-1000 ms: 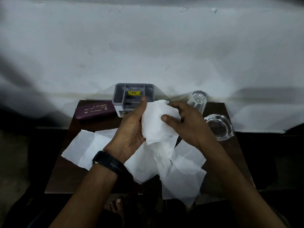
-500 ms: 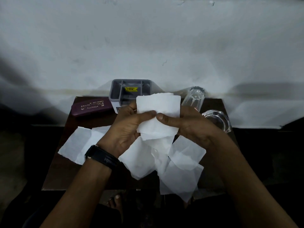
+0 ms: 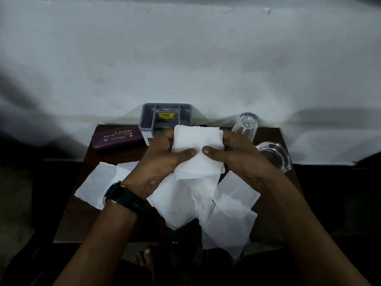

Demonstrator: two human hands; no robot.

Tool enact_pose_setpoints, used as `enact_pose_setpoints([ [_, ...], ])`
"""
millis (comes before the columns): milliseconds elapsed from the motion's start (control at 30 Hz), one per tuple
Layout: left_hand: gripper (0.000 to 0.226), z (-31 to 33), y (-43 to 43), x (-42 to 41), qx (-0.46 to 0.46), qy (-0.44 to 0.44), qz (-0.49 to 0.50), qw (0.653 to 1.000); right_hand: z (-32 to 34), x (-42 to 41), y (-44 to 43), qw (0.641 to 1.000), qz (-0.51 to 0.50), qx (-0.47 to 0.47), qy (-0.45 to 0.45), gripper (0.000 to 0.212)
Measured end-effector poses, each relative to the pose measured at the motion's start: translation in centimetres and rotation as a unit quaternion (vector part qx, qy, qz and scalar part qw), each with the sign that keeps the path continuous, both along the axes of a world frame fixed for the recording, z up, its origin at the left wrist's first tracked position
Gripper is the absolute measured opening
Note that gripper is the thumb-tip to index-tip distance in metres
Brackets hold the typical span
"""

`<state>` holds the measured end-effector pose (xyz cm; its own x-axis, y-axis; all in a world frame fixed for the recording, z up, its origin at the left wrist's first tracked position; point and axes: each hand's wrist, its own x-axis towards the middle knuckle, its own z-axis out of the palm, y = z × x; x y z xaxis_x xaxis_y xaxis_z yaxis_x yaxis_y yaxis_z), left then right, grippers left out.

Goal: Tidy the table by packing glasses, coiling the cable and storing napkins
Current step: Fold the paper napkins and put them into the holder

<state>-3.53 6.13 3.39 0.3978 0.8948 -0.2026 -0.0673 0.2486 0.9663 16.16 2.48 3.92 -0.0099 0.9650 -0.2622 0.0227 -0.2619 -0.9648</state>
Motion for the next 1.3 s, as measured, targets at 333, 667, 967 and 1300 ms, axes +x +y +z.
enact_pose_setpoints([
  [333, 0.070, 0.2, -0.5, 0.6, 0.016, -0.005, -0.022, 1.000, -0.3, 0.3, 0.3, 0.978, -0.135, 0.020, 0.157, 0.030],
  [667, 0.038, 0.5, -0.4, 0.8, -0.038, -0.059, -0.005, 0.998, 0.1, -0.2, 0.0, 0.973, -0.180, 0.040, 0.135, 0.022],
  [967, 0.039, -0.4, -0.1, 1.0, -0.082, -0.042, 0.068, 0.993, 0.1, -0.3, 0.0, 0.982, -0.119, 0.132, -0.068, 0.034],
  [1300, 0.052, -0.5, -0.3, 0.9, -0.048, 0.009, 0.043, 0.998, 0.2, -1.0, 0.3, 0.977, -0.111, 0.153, -0.095, 0.033],
])
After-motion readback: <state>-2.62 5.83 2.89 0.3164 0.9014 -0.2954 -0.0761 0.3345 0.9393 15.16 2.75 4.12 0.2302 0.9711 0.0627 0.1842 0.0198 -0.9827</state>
